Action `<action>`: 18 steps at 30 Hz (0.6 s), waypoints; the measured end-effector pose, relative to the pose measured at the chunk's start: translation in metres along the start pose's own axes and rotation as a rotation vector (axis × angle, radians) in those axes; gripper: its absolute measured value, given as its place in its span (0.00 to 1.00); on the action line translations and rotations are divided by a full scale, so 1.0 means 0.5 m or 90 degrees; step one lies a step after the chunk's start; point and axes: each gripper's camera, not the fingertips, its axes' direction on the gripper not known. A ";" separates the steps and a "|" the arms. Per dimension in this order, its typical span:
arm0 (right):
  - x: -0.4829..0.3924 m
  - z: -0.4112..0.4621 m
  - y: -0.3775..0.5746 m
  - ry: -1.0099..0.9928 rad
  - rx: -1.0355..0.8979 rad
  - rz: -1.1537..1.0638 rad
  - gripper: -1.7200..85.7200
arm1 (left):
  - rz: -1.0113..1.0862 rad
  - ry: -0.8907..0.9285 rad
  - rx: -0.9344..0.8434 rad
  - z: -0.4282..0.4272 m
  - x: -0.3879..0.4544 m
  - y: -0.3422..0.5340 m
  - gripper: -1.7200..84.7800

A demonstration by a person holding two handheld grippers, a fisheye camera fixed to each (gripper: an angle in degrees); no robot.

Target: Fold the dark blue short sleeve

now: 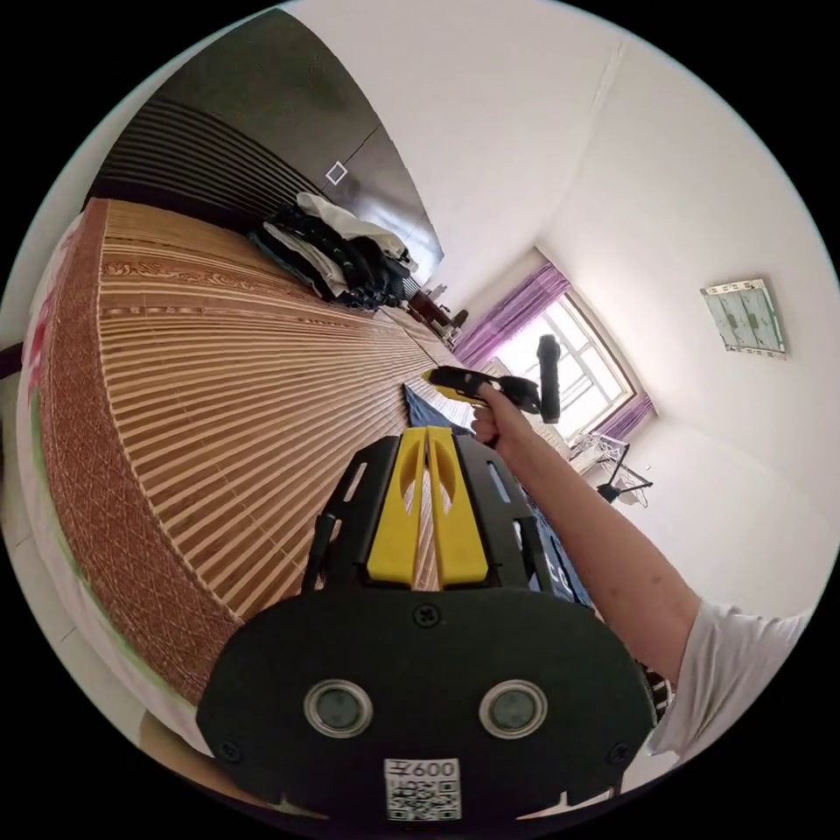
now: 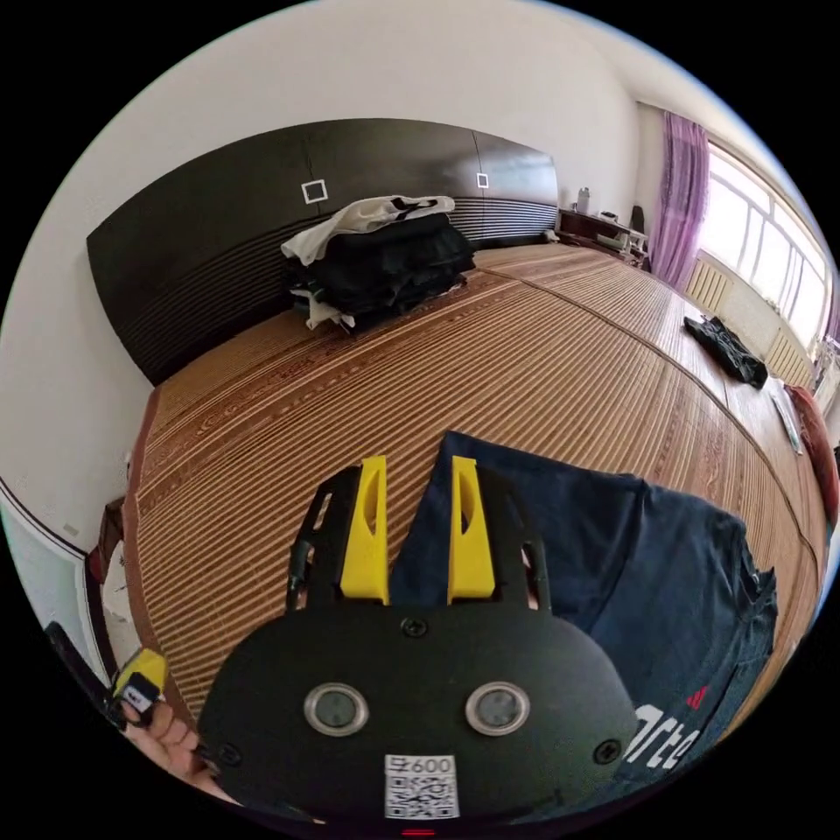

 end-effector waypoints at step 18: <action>0.162 -0.107 -0.080 -0.099 0.077 0.043 0.01 | -0.080 0.137 -0.055 0.079 -0.041 -0.074 0.03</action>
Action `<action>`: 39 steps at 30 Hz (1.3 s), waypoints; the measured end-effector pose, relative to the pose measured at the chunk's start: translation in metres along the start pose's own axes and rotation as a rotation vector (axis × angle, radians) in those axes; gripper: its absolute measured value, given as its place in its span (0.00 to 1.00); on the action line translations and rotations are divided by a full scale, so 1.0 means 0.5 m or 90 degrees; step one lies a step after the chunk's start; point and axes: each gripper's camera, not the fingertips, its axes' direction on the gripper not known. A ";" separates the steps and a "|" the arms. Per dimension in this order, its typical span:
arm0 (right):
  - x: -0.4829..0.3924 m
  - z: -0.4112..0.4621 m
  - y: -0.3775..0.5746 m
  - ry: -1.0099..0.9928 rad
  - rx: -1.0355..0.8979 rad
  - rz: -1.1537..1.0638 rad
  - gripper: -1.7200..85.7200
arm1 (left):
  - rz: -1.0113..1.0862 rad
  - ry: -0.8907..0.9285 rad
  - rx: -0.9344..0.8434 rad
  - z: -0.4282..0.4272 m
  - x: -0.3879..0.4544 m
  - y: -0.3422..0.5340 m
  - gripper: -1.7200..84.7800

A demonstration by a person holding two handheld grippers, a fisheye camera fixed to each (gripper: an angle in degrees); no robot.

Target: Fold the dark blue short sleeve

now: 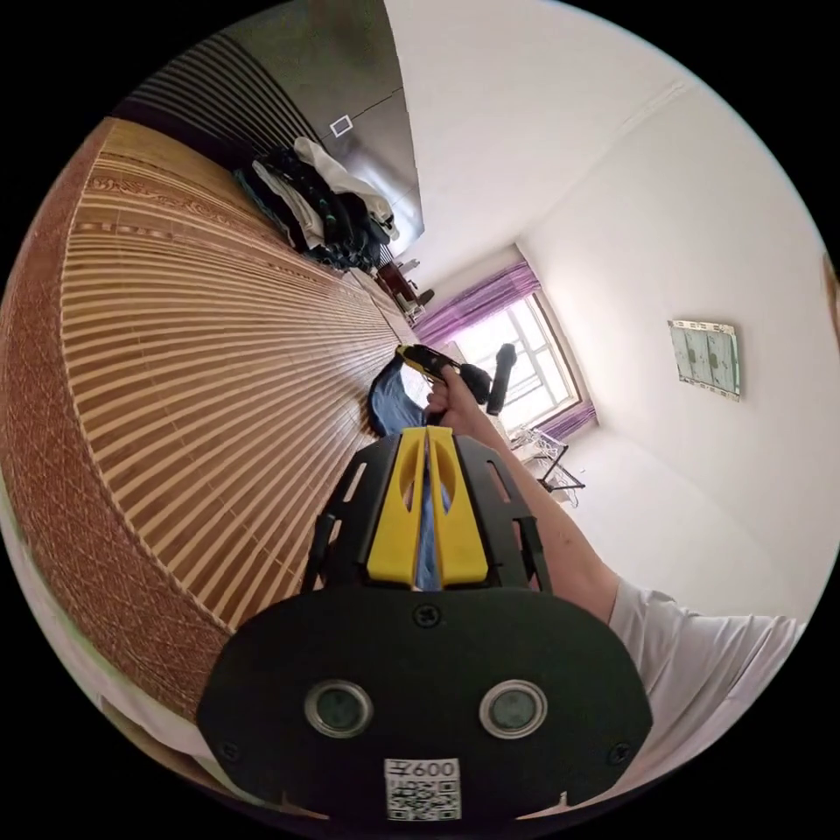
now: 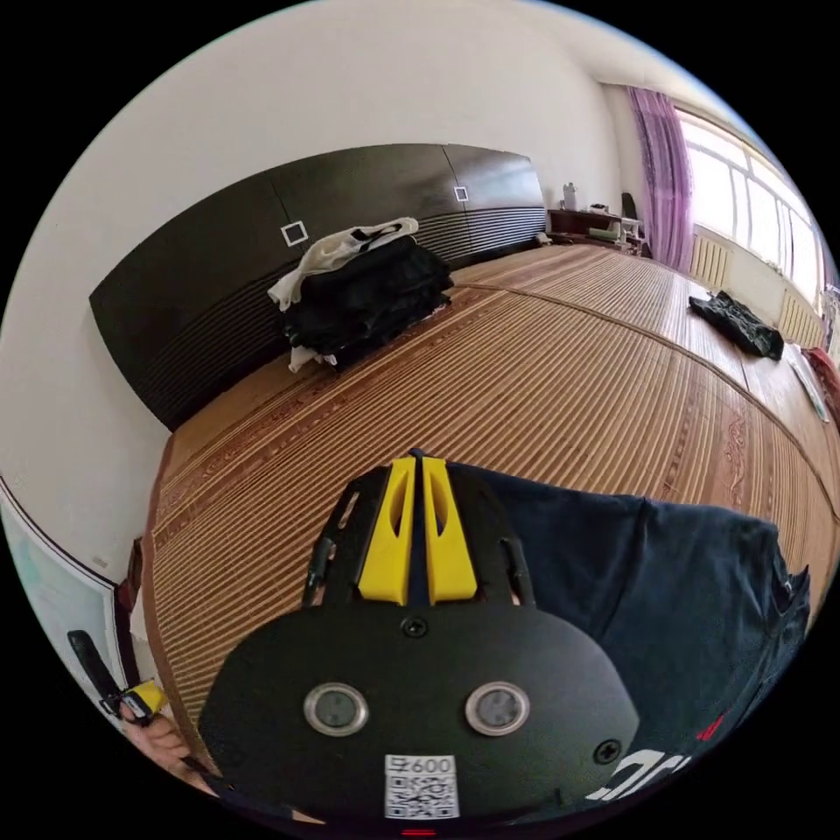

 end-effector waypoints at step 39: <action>0.440 -0.515 0.131 0.160 0.178 0.324 0.01 | 0.191 -0.138 -0.468 0.390 0.193 -0.072 0.06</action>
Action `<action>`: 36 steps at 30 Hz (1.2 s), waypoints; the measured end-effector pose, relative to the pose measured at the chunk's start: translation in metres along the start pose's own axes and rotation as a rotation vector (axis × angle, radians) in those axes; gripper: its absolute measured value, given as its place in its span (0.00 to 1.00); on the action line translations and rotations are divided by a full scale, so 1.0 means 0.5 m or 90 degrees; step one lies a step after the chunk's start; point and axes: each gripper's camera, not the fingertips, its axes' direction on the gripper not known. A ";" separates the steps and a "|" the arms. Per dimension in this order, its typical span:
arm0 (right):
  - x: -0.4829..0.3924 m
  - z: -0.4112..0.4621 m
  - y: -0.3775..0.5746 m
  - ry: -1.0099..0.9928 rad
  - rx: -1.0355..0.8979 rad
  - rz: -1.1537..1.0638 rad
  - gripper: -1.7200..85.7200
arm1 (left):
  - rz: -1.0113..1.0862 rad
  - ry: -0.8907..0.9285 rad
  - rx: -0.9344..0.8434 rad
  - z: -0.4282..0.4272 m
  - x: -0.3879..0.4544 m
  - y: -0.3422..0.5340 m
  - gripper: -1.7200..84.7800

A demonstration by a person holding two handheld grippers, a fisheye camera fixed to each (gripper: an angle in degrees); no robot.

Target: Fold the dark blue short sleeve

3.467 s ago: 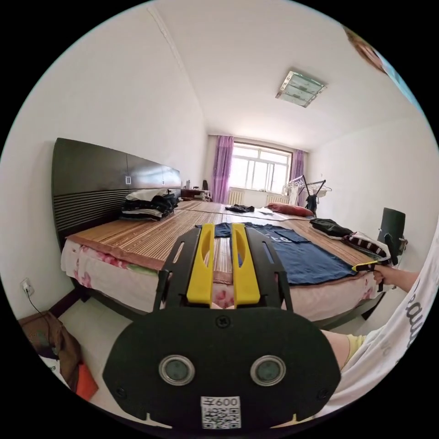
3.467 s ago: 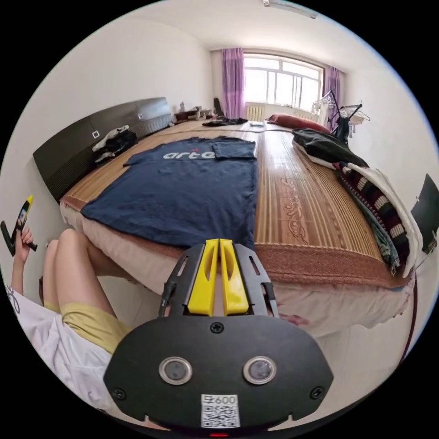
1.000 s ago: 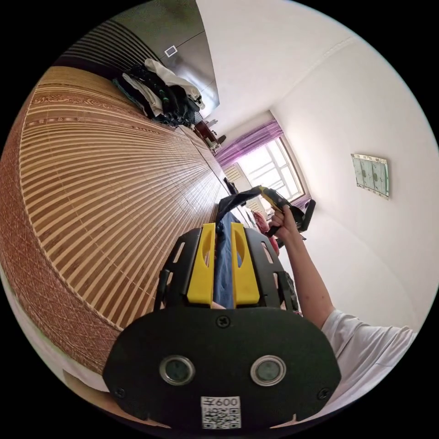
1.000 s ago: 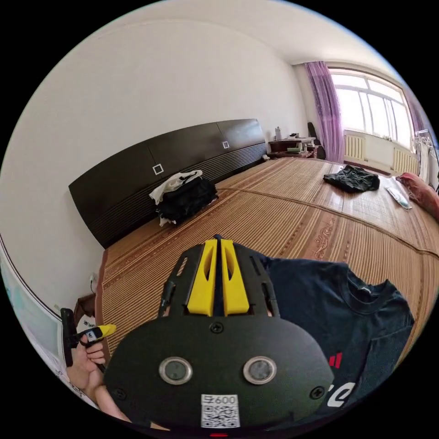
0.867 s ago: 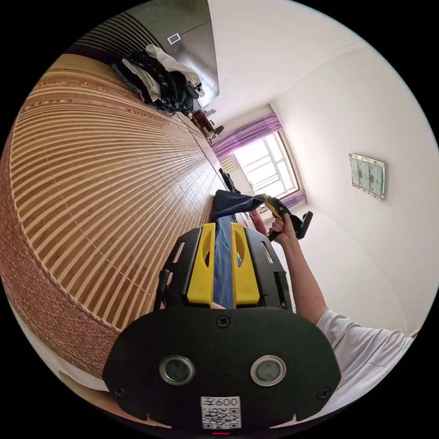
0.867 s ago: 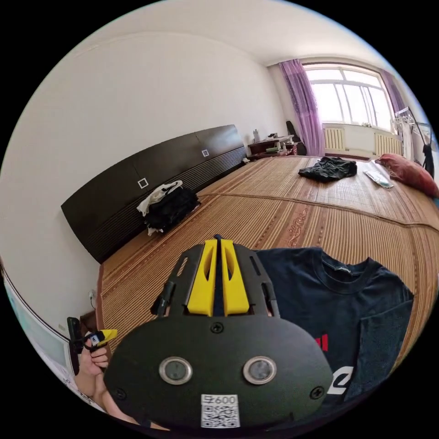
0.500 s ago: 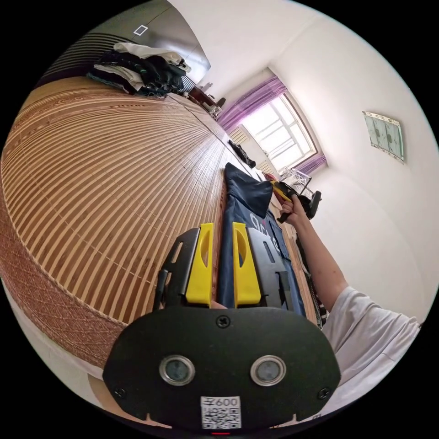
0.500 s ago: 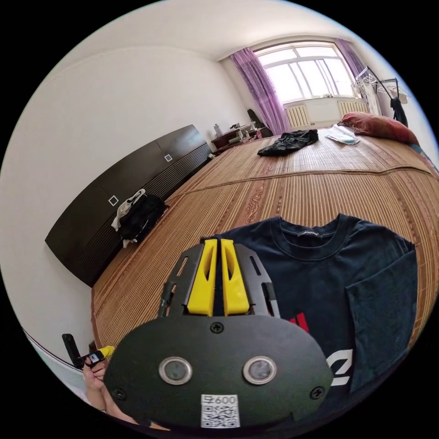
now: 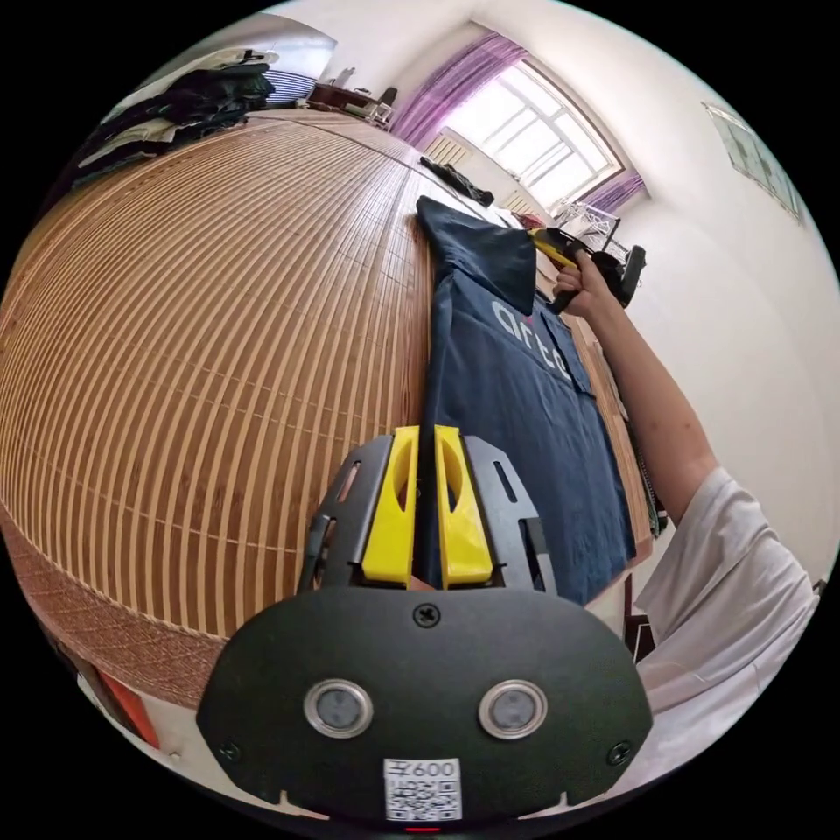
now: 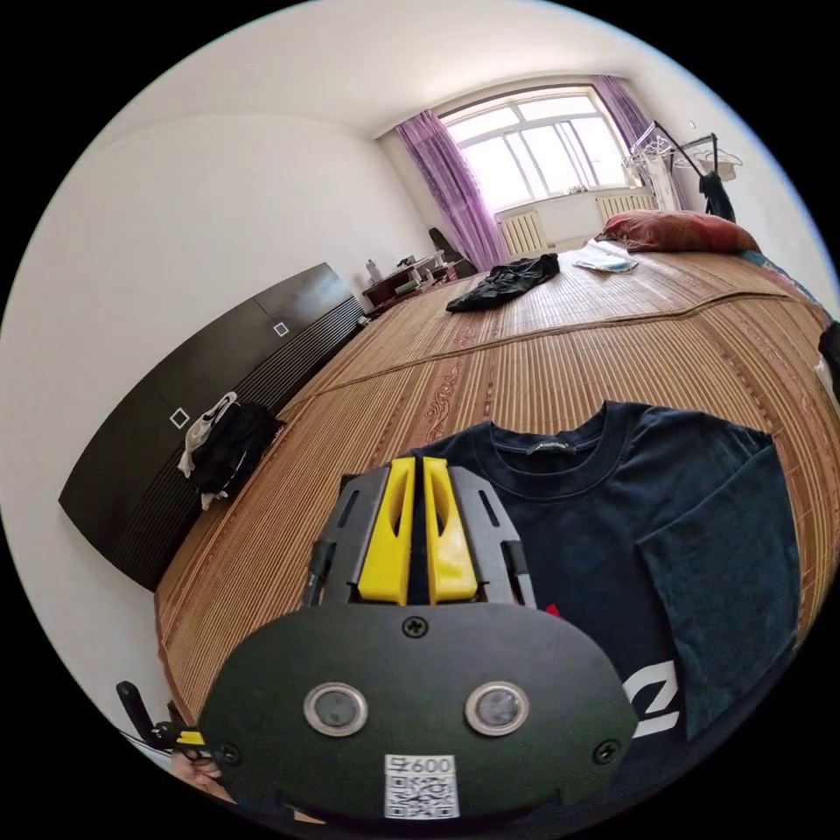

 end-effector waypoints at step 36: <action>-0.156 -0.080 0.246 -0.041 -0.013 -0.193 0.04 | 0.194 -0.034 -0.043 0.157 0.052 -0.523 0.04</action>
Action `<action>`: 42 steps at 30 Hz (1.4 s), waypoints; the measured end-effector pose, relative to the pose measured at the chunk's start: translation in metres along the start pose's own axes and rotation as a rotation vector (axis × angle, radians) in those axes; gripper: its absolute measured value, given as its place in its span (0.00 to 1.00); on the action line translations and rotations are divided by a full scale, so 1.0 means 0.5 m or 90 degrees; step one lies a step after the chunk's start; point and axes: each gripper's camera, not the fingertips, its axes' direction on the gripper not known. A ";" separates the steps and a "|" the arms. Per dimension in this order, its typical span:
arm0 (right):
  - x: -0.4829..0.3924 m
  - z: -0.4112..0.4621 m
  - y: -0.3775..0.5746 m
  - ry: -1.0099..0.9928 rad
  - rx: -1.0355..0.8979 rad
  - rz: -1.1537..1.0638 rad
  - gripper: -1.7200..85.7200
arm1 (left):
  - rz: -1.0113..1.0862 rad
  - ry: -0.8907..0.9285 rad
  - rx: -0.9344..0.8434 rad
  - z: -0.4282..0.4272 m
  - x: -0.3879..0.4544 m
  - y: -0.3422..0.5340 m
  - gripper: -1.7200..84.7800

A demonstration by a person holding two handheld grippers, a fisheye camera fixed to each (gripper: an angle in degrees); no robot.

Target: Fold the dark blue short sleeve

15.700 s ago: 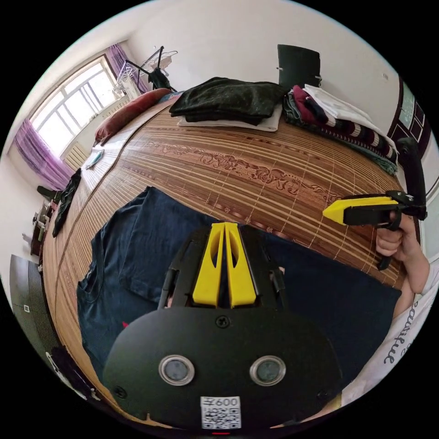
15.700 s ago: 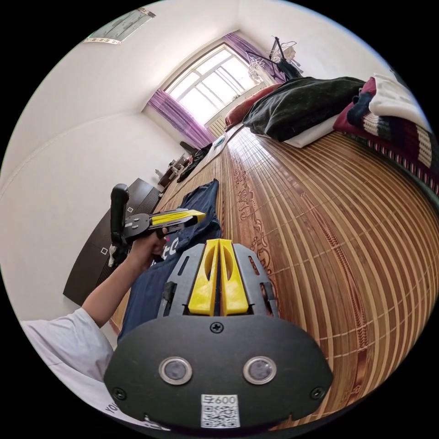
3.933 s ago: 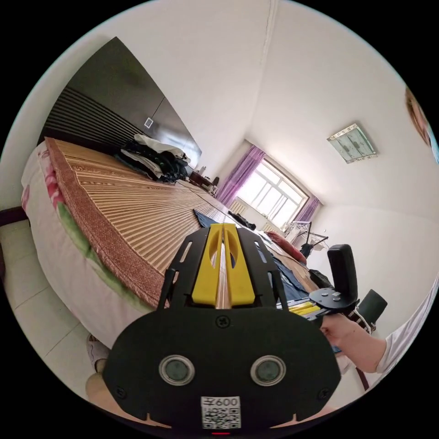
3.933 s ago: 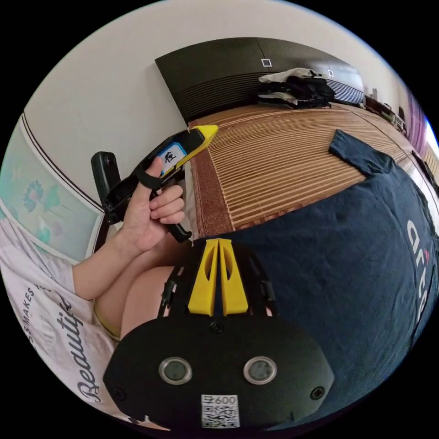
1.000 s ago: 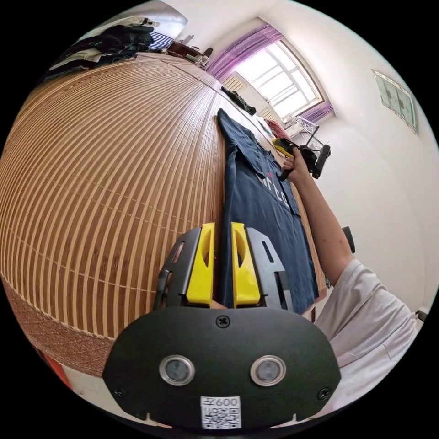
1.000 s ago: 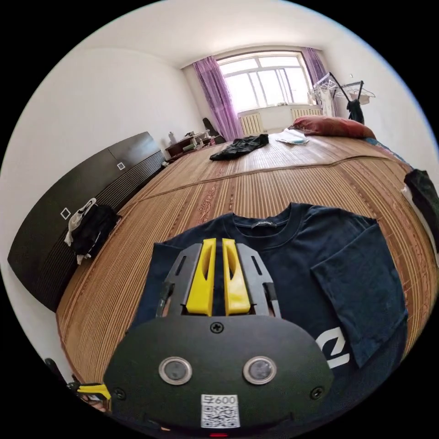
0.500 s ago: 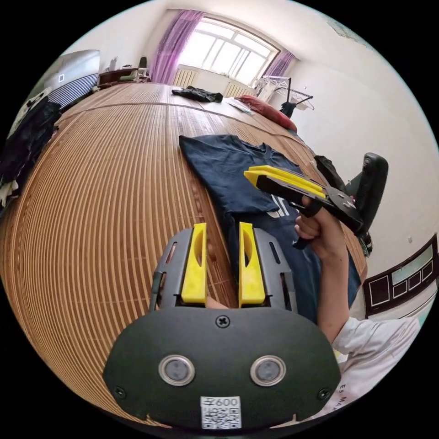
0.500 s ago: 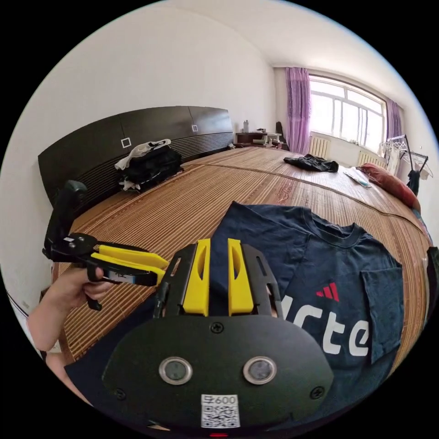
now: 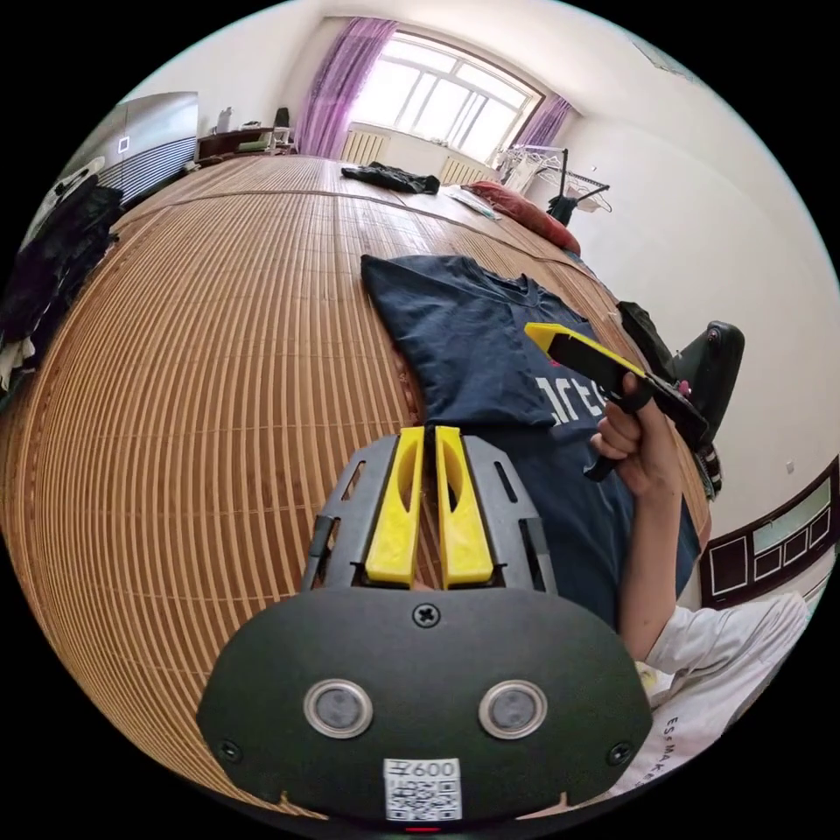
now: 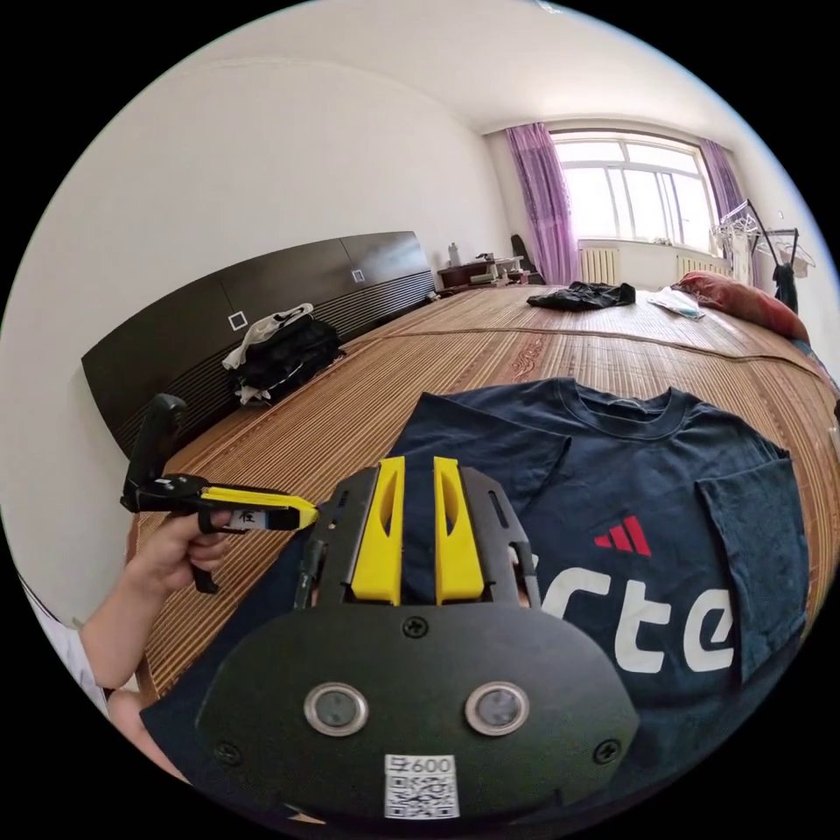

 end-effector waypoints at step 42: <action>0.046 0.082 -0.181 0.085 -0.042 0.143 0.11 | 0.015 0.192 -0.082 0.084 -0.232 -0.145 0.02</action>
